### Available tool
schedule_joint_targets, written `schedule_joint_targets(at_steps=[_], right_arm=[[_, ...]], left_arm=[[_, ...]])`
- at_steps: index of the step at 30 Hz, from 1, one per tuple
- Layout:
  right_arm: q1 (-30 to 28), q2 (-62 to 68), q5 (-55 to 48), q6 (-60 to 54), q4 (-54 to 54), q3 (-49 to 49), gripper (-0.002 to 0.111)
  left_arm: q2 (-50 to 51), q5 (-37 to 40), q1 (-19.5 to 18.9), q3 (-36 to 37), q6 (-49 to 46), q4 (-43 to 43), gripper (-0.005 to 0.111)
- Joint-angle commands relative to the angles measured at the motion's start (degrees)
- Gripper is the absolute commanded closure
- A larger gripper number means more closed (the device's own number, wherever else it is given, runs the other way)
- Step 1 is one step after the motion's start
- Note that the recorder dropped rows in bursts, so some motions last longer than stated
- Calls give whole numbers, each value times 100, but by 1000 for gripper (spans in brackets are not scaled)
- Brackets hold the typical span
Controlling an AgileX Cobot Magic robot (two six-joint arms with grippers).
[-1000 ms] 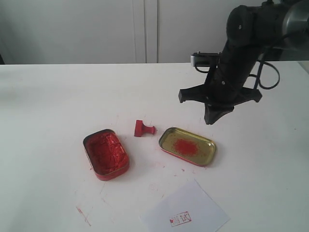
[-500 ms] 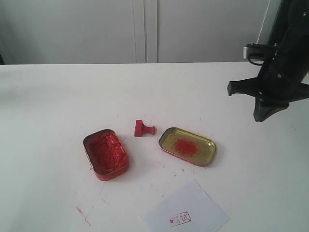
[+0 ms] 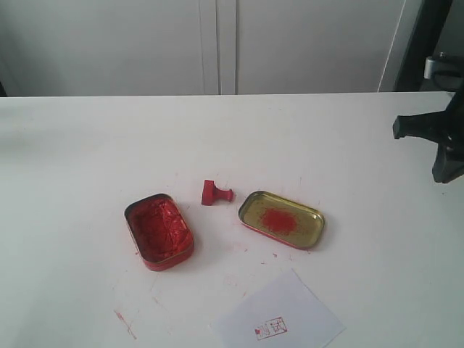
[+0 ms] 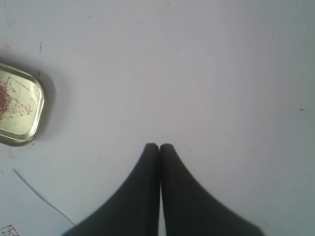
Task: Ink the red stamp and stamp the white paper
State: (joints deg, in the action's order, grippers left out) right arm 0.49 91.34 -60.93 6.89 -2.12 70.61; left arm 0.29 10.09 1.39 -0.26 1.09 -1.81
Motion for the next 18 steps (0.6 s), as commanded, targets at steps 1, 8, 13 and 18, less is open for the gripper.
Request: schedule_joint_targets(at_steps=[1, 8, 13, 18], right_arm=[[-49, -308, -31, -71, 268, -204, 108], [-49, -703, 76, -71, 350, -588, 108], [-49, -1028, 308, -71, 350, -902, 108], [-49, -1333, 637, -71, 359, -1251, 108]], left_arm=[[-29, -23, -2, 26, 21, -29, 107], [-29, -23, -2, 26, 21, -29, 107], [-29, -23, -2, 26, 21, -29, 107], [-29, -23, -2, 26, 21, -29, 107]])
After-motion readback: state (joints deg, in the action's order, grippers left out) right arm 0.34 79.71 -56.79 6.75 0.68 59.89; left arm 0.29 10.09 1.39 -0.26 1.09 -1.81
